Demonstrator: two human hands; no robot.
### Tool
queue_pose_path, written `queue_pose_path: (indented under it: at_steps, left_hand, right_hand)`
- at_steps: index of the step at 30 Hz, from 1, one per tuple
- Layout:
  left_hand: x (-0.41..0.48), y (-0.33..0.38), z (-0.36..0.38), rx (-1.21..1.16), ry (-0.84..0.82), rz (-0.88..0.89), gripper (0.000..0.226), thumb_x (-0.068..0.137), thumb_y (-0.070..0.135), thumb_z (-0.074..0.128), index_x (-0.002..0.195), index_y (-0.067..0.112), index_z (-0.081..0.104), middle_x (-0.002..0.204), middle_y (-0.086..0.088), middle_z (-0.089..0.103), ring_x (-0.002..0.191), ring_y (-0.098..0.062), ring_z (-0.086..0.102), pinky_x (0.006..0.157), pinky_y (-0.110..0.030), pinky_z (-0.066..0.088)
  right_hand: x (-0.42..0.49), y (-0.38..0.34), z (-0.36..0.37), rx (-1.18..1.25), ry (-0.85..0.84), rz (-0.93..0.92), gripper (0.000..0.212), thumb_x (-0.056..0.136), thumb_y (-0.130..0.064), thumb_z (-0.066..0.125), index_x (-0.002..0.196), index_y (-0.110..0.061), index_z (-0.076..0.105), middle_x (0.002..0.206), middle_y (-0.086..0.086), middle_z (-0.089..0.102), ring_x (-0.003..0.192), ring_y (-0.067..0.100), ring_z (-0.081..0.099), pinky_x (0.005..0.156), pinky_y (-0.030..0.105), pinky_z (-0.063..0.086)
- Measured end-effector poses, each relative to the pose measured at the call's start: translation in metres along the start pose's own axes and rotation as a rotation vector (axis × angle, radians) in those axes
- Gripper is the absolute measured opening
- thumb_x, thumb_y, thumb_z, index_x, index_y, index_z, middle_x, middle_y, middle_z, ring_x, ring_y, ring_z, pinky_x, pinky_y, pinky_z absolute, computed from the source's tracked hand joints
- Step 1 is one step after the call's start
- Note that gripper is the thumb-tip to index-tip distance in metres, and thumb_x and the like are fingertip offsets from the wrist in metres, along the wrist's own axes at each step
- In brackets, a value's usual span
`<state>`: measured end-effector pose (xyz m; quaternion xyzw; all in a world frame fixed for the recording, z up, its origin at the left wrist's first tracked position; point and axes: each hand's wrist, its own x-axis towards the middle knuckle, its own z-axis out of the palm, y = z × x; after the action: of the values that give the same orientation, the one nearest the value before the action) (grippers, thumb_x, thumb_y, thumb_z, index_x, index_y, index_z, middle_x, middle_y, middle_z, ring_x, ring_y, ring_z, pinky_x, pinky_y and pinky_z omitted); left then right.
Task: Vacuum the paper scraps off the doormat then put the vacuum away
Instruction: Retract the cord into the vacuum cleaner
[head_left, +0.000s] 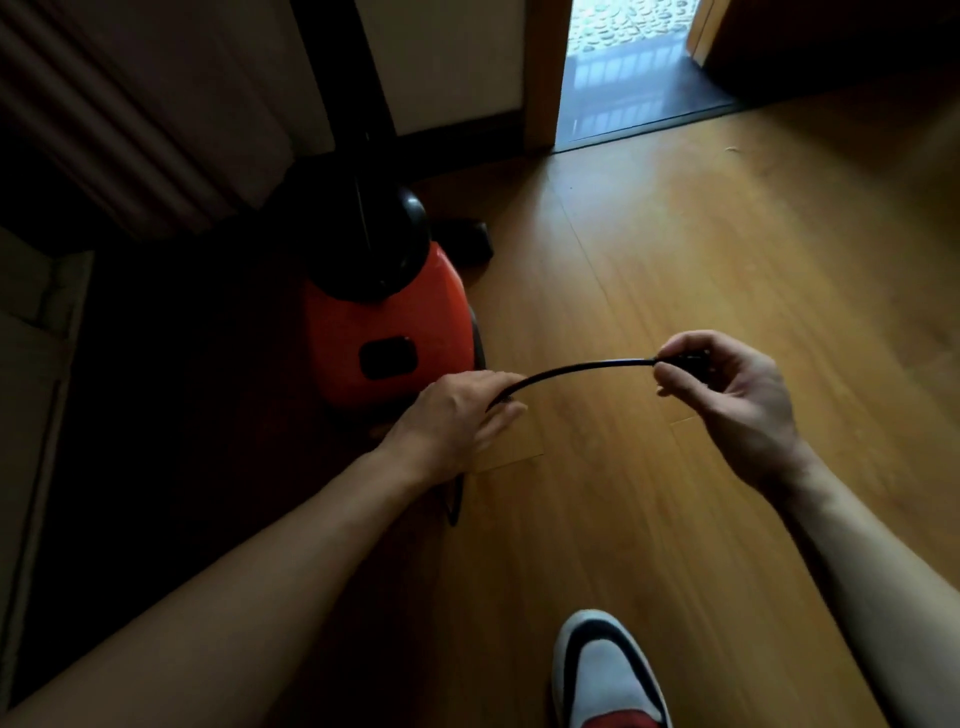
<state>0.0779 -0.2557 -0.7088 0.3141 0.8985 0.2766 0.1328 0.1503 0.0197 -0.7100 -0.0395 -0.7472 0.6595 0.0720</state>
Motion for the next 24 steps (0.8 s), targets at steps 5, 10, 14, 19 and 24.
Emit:
queue_pose_path:
  at_steps: [5, 10, 14, 19, 24]
  left_hand:
    - [0.020, 0.018, 0.004, -0.213, -0.021, -0.147, 0.032, 0.100, 0.037, 0.051, 0.082, 0.017, 0.068, 0.057, 0.005, 0.063, 0.047, -0.004, 0.061, 0.048, -0.013, 0.042]
    - [0.036, 0.041, 0.008, -0.211, -0.093, -0.086, 0.029, 0.100, 0.032, 0.054, 0.081, 0.014, 0.067, 0.056, 0.005, 0.058, 0.042, -0.005, 0.056, 0.043, -0.023, 0.047]
    - [0.033, 0.036, 0.000, -0.298, -0.182, -0.107, 0.017, 0.095, 0.026, 0.063, 0.091, 0.010, 0.068, 0.072, 0.002, 0.065, 0.059, -0.009, 0.067, 0.056, -0.024, 0.057]
    - [0.015, 0.015, -0.005, -0.335, -0.291, -0.096, 0.014, 0.092, 0.020, 0.065, 0.106, 0.018, 0.069, 0.092, 0.006, 0.071, 0.084, -0.004, 0.070, 0.081, -0.029, 0.060]
    - [0.020, 0.021, 0.007, -0.335, -0.173, -0.049, 0.014, 0.092, 0.017, 0.067, 0.104, 0.015, 0.072, 0.090, 0.007, 0.073, 0.081, -0.003, 0.070, 0.080, -0.023, 0.058]
  right_hand:
    - [0.009, 0.008, -0.025, -0.491, -0.144, 0.058, 0.024, 0.080, -0.019, 0.082, 0.096, -0.027, 0.066, 0.089, -0.011, 0.073, 0.080, 0.004, 0.069, 0.072, 0.021, 0.056]
    - [0.020, -0.004, 0.018, -0.621, -0.468, -0.005, 0.047, 0.085, -0.044, 0.069, 0.126, -0.024, 0.057, 0.114, -0.006, 0.069, 0.101, 0.006, 0.067, 0.080, 0.024, 0.060]
    - [0.028, -0.008, 0.029, -0.417, -0.511, 0.119, 0.032, 0.092, -0.048, 0.059, 0.110, -0.022, 0.064, 0.094, -0.013, 0.065, 0.081, -0.004, 0.062, 0.067, 0.016, 0.050]
    - [0.027, 0.001, 0.003, -0.508, -0.378, 0.080, 0.025, 0.090, -0.048, 0.056, 0.093, -0.026, 0.067, 0.081, -0.014, 0.062, 0.074, -0.007, 0.059, 0.062, 0.014, 0.042]
    - [0.027, -0.010, 0.019, -0.602, -0.494, 0.050, 0.047, 0.079, -0.063, 0.056, 0.099, -0.022, 0.066, 0.087, -0.012, 0.063, 0.079, -0.005, 0.061, 0.064, 0.013, 0.050]
